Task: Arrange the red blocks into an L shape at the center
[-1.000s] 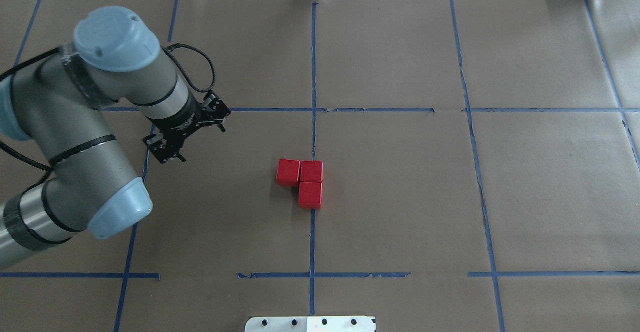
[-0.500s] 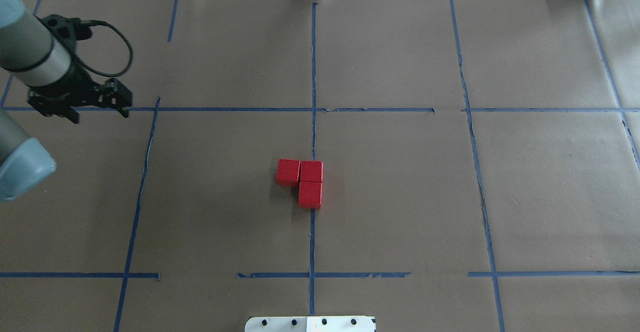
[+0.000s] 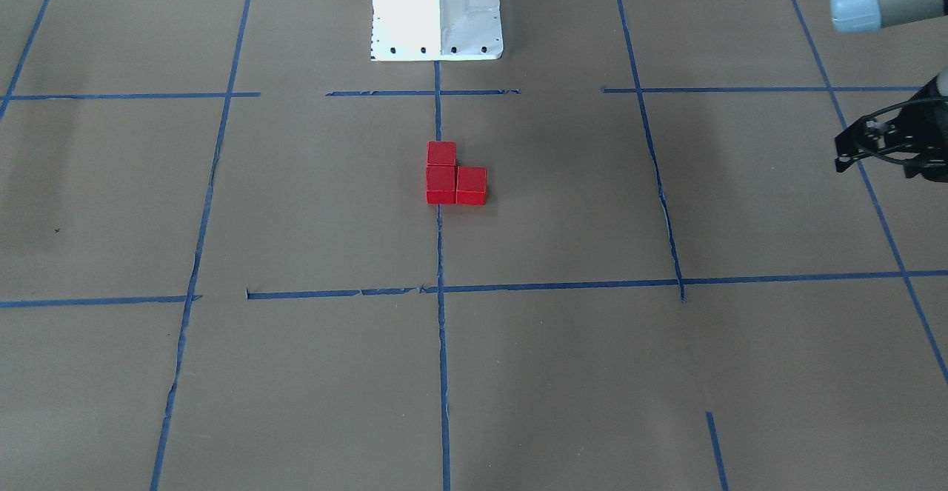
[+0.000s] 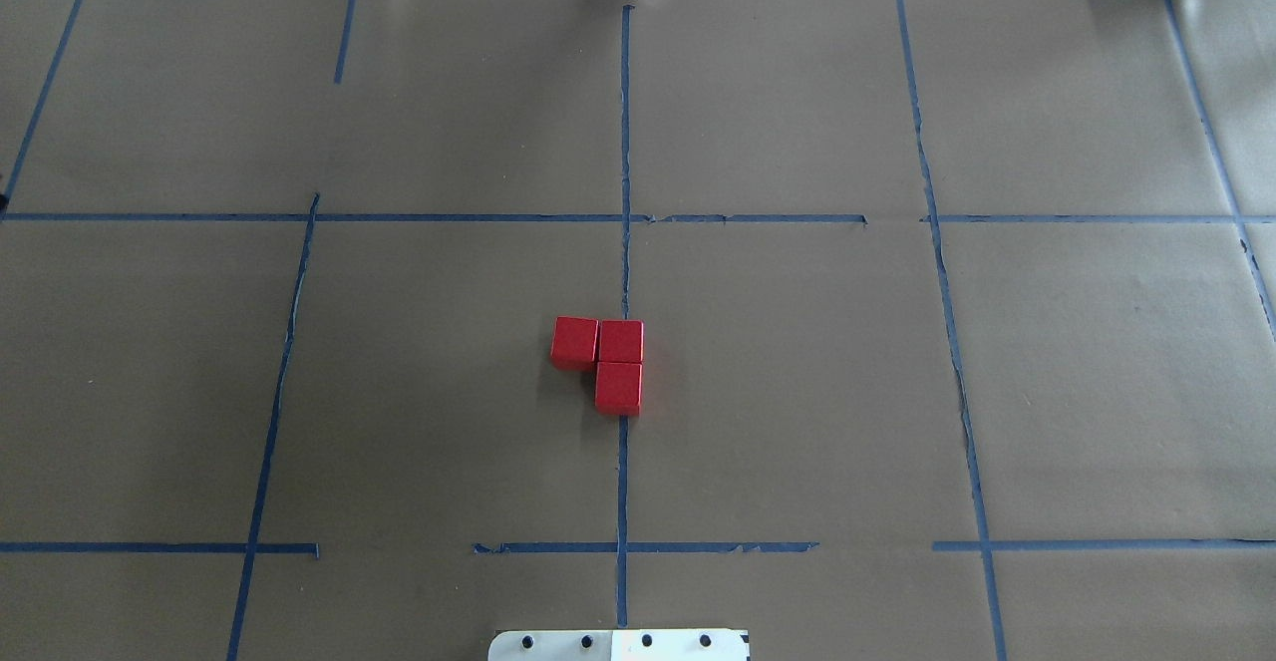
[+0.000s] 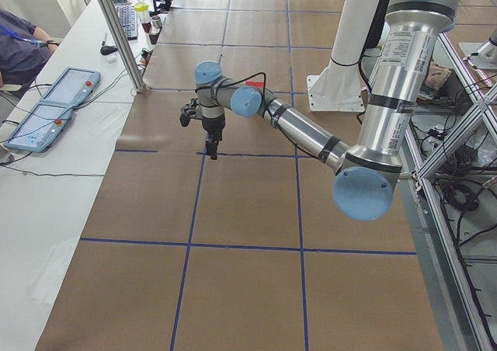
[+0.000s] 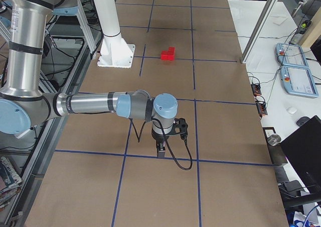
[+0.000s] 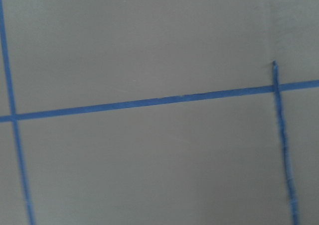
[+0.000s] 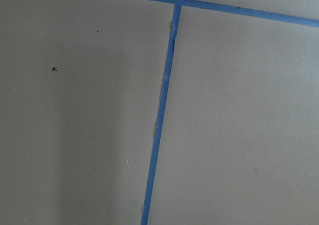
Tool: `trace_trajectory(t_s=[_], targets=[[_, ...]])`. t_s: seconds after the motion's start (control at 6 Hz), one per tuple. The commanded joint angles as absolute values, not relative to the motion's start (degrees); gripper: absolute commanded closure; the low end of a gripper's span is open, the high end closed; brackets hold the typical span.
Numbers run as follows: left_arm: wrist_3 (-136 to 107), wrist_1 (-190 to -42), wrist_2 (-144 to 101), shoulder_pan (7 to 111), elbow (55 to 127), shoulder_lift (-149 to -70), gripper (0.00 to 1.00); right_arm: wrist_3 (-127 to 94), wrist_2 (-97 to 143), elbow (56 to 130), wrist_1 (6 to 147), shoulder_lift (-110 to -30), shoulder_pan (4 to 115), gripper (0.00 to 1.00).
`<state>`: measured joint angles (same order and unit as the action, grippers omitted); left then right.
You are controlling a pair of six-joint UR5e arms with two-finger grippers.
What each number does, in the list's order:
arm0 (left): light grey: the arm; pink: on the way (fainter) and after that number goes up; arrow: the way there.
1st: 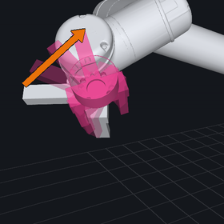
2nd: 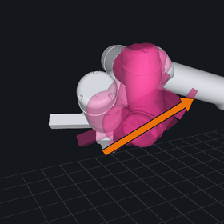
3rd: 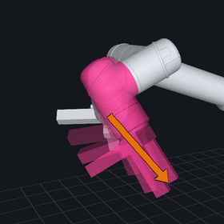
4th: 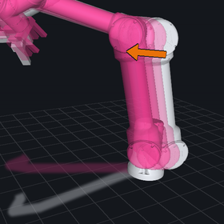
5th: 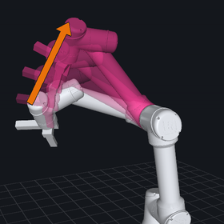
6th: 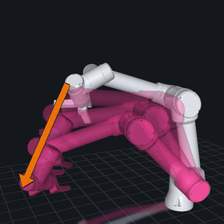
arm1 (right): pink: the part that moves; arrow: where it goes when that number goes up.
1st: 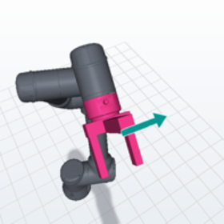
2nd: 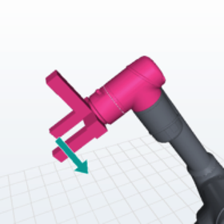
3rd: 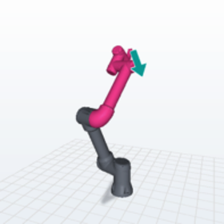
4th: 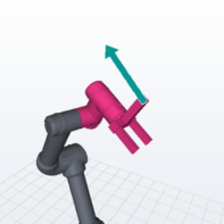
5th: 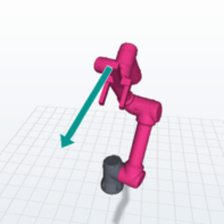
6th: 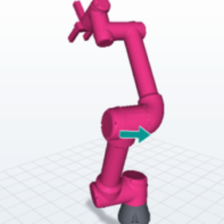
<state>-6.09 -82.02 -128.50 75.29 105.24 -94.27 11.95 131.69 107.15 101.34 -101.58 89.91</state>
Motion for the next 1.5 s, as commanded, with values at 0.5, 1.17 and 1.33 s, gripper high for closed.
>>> trace_trajectory(t_s=[0.5, 1.17, 1.33], targets=[[3.96, -89.12, -136.05, 85.34, 102.31, -79.37, 0.00, 11.87, 131.75, 107.23, 101.34, -101.78, 89.91, 0.00], [2.20, -89.56, -135.35, 85.34, 103.71, -79.46, 0.00, 11.95, 131.75, 107.14, 101.25, -101.78, 89.91, 0.00], [2.28, -89.13, -135.26, 85.25, 103.80, -78.93, 0.00, 11.95, 131.75, 107.14, 101.25, -101.86, 89.91, 0.00]])
